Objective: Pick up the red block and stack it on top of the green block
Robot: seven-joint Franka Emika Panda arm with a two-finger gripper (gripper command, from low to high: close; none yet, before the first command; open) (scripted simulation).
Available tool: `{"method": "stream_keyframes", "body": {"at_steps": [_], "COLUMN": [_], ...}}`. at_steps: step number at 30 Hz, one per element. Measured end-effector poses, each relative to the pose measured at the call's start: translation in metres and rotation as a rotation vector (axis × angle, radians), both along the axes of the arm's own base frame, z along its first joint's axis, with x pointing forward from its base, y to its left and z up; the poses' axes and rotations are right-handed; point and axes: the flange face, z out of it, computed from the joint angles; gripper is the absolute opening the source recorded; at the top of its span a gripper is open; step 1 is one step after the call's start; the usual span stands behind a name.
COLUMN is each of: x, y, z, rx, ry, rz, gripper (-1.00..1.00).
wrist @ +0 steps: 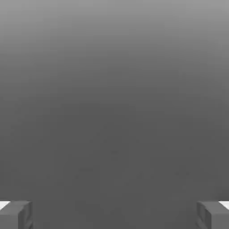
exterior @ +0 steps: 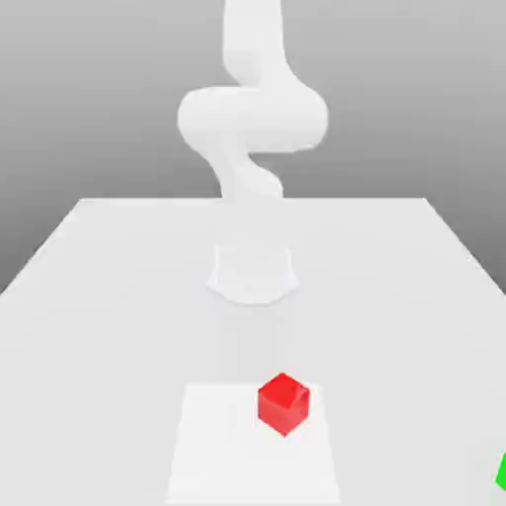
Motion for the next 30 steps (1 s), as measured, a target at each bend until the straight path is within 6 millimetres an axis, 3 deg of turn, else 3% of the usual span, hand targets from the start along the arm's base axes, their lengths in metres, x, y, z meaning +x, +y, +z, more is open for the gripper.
{"method": "stream_keyframes", "body": {"at_steps": [4, 9, 13, 18, 25, 26, 30], "x": [0.042, 0.06, 0.047, 0.001, -0.008, -0.009, -0.009], "y": [0.009, 0.022, 0.031, 0.039, 0.038, 0.038, 0.038], "z": [-0.099, -0.224, -0.325, -0.436, -0.51, -0.516, -0.516], "rx": [-0.077, -0.159, -0.216, -0.271, -0.278, -0.277, -0.277], "ry": [0.15, 0.329, 0.475, 0.651, 0.681, 0.681, 0.682], "rz": [0.132, 0.307, 0.463, 0.667, 0.7, 0.7, 0.7], "gripper": [0.0, 0.0, 0.0, 0.0, 0.0, -1.0, -1.0]}}
